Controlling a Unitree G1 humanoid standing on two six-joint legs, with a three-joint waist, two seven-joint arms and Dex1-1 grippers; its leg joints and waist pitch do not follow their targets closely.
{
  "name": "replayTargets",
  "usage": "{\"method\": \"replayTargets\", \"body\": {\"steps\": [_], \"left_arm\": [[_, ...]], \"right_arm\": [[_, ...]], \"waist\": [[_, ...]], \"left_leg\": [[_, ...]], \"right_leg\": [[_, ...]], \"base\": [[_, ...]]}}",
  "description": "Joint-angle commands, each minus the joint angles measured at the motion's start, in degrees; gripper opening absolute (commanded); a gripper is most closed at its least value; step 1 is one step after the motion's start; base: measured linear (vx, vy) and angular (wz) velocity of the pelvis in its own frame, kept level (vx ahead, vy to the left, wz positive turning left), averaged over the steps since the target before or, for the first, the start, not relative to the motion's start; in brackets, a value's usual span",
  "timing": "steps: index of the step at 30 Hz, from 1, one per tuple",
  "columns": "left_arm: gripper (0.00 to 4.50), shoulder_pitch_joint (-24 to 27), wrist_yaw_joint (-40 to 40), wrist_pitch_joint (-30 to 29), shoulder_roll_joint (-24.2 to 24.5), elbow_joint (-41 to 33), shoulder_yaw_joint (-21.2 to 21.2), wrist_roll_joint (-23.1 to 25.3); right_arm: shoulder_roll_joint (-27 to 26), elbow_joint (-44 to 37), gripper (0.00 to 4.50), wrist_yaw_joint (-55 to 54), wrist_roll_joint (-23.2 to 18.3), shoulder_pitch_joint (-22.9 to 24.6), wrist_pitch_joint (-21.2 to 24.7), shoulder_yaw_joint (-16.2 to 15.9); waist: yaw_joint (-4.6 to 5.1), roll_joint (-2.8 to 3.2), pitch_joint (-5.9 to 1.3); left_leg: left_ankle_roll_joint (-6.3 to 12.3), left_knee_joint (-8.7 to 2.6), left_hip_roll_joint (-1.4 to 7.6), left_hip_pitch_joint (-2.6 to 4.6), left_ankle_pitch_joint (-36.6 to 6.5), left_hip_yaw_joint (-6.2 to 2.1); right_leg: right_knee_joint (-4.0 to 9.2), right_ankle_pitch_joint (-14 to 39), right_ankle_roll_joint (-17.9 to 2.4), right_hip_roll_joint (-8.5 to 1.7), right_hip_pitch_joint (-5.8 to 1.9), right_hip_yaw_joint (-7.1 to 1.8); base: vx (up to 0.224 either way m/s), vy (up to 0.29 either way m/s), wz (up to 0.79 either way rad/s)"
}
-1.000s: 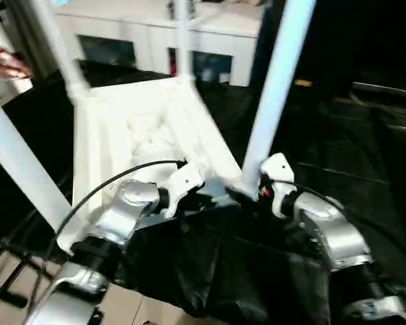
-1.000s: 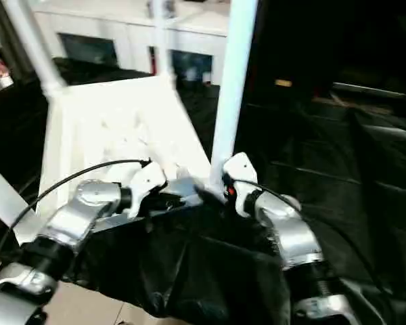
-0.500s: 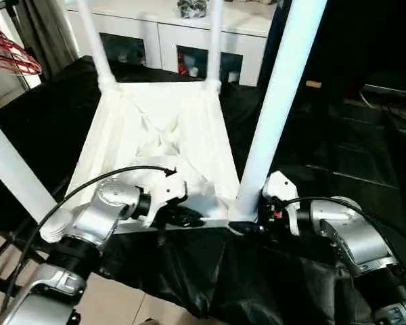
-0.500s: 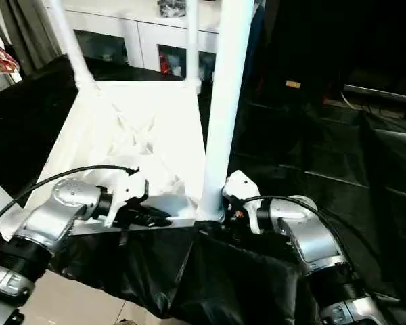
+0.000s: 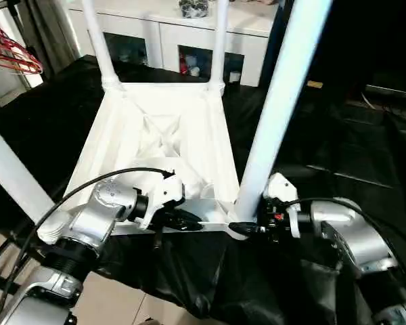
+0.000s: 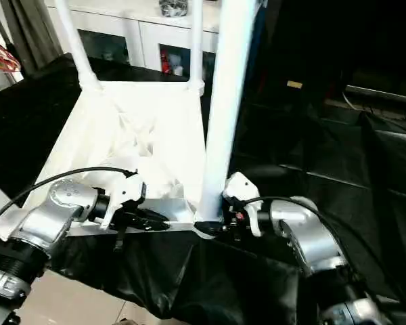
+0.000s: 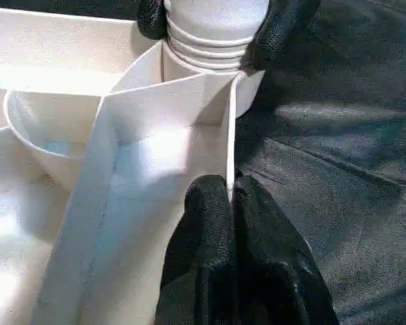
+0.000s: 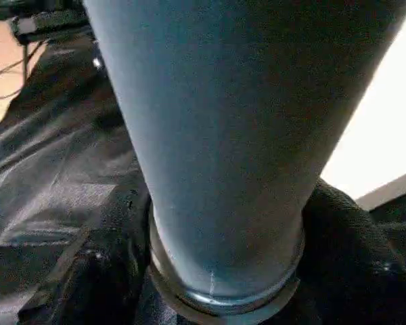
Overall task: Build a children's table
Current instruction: Rotate leg to tighten
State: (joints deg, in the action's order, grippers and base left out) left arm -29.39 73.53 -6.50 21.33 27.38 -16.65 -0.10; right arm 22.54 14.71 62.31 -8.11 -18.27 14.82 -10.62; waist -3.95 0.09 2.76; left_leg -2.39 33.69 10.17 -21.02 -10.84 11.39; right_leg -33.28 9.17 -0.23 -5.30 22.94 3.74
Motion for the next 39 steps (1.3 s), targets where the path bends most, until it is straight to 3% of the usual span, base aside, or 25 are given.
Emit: {"method": "replayTargets", "body": {"steps": [1, 2, 4, 7, 9, 12, 13, 14, 18, 21, 32, 35, 36, 39], "left_arm": [[0.00, -2.1, -6.5, 0.1, -3.3, 1.5, 0.9, -0.2], [0.00, -3.4, -11.7, -0.5, -5.5, 3.2, 1.5, 1.0], [0.00, -4.6, -17.0, -1.6, -8.0, 4.4, 2.1, 2.0], [0.00, -6.1, -24.3, -4.5, -12.4, 5.1, 2.6, 3.0], [0.00, -6.4, -26.5, -5.4, -13.7, 5.0, 2.5, 3.5], [0.00, -6.0, -27.3, -5.7, -15.3, 4.2, 1.5, 4.2], [0.00, -5.5, -26.8, -5.1, -16.1, 3.8, 0.7, 4.7], [0.00, -5.4, -26.6, -5.0, -16.1, 3.8, 0.6, 4.7], [0.00, -4.1, -22.3, -5.0, -14.0, 1.9, 0.7, 3.2], [0.00, -3.4, -18.8, -3.0, -10.9, 1.7, 0.8, 2.6], [0.00, -1.9, -4.0, 0.2, -2.5, 0.0, 0.9, -0.6], [0.00, -1.7, -1.2, -0.1, -1.4, -0.6, 0.7, -1.6], [0.00, -1.7, -0.8, -0.2, -1.3, -0.7, 0.7, -1.7], [0.00, -1.3, 2.1, -0.2, -0.4, -1.4, 0.3, -2.5]], "right_arm": [[-2.8, -0.4, 2.71, -1.7, -0.8, 1.1, 0.9, -2.1], [-6.1, 1.3, 2.71, -8.5, 0.8, 1.1, 0.9, -1.2], [-9.8, 3.5, 2.70, -15.5, 1.7, 0.4, 1.4, 0.3], [-16.2, 7.4, 2.70, -26.8, 3.1, -1.6, 1.8, 2.3], [-18.3, 8.6, 2.70, -30.6, 3.8, -2.4, 2.0, 2.8], [-21.2, 9.8, 2.70, -35.1, 4.6, -3.8, 2.0, 3.3], [-22.7, 10.0, 2.70, -36.1, 5.6, -4.3, 0.7, 2.8], [-22.8, 10.0, 3.05, -35.9, 6.1, -4.3, 0.1, 2.5], [-21.5, 7.7, 3.49, -31.9, 4.5, -3.6, 0.3, 2.5], [-17.8, 6.0, 3.84, -27.7, 4.1, -3.1, 0.6, 1.6], [-5.0, 4.1, 3.84, -7.5, 1.2, -3.3, -1.4, 1.4], [-2.5, 4.3, 3.84, -3.0, 0.9, -3.4, -1.7, 0.3], [-2.2, 4.3, 3.84, -2.4, 0.8, -3.5, -1.8, 0.1], [-0.9, 4.7, 3.60, 0.6, 0.1, -4.0, -1.7, -0.8]], "waist": [[0.14, -0.61, -3.29], [0.26, -0.54, -3.09], [0.60, -0.61, -3.07], [1.43, -0.41, -2.72], [1.76, -0.48, -2.82], [2.30, -0.43, -2.81], [2.40, -0.39, -2.80], [2.37, -0.33, -2.86], [2.28, -0.08, -3.08], [2.25, -0.12, -3.29], [1.51, -0.08, -3.93], [1.16, -0.05, -3.83], [0.93, -0.59, -3.72], [0.50, -0.42, -3.55]], "left_leg": [[1.90, -4.20, 3.27, 1.13, -13.9, -1.20], [0.95, -4.32, 3.16, 1.31, -15.5, -1.25], [-0.28, -4.51, 3.04, 1.15, -17.2, -1.70], [-1.53, -4.64, 2.87, 1.39, -20.8, -2.07], [-1.55, -4.53, 2.62, 1.46, -21.9, -2.30], [-0.96, -4.49, 2.51, 1.40, -22.2, -2.34], [-0.77, -4.58, 2.52, 1.17, -22.0, -2.41], [-0.62, -4.61, 2.56, 1.21, -22.0, -2.35], [-0.13, -4.78, 2.74, 1.05, -21.1, -2.21], [0.46, -4.84, 2.85, 0.47, -18.5, -2.14], [4.65, -3.83, 3.12, 0.67, -9.0, -1.28], [4.86, -3.80, 3.24, 0.71, -9.0, -1.14], [4.92, -3.80, 3.30, 0.65, -9.1, -1.06], [3.71, -3.92, 3.39, 0.91, -10.9, -1.03]], "right_leg": [[3.66, 17.3, -13.1, -3.52, -2.14, -2.61], [4.07, 20.6, -12.2, -3.52, -1.77, -2.60], [4.40, 25.3, -10.2, -3.74, -2.00, -2.41], [5.39, 32.2, -7.5, -3.74, -1.43, -2.03], [5.99, 34.9, -5.9, -3.81, -1.47, -1.70], [6.28, 35.4, -5.3, -3.69, -1.06, -1.71], [6.26, 35.1, -5.0, -3.68, -1.24, -1.71], [6.30, 34.4, -4.9, -3.60, -1.17, -1.76], [5.64, 29.0, -6.7, -3.45, -1.32, -2.07], [4.72, 22.7, -8.7, -3.40, -1.99, -2.22], [2.53, 6.4, -15.5, -3.23, -2.58, -2.39], [2.41, 6.6, -16.0, -3.16, -2.63, -2.30], [2.38, 7.7, -15.9, -3.27, -2.69, -2.34], [2.82, 11.5, -15.1, -3.38, -2.41, -2.46]], "base": [[0.000, 0.000, 0.00], [0.000, 0.000, 0.00], [-0.026, 0.000, -0.01], [-0.053, 0.004, -0.03], [-0.026, 0.004, -0.03], [0.000, 0.000, 0.00], [0.000, 0.000, 0.00], [0.000, 0.000, 0.00], [0.000, 0.000, 0.00], [0.000, 0.000, 0.00], [0.000, 0.000, 0.00], [0.000, 0.000, 0.00], [0.000, 0.000, 0.00], [0.000, 0.000, 0.00]]}}
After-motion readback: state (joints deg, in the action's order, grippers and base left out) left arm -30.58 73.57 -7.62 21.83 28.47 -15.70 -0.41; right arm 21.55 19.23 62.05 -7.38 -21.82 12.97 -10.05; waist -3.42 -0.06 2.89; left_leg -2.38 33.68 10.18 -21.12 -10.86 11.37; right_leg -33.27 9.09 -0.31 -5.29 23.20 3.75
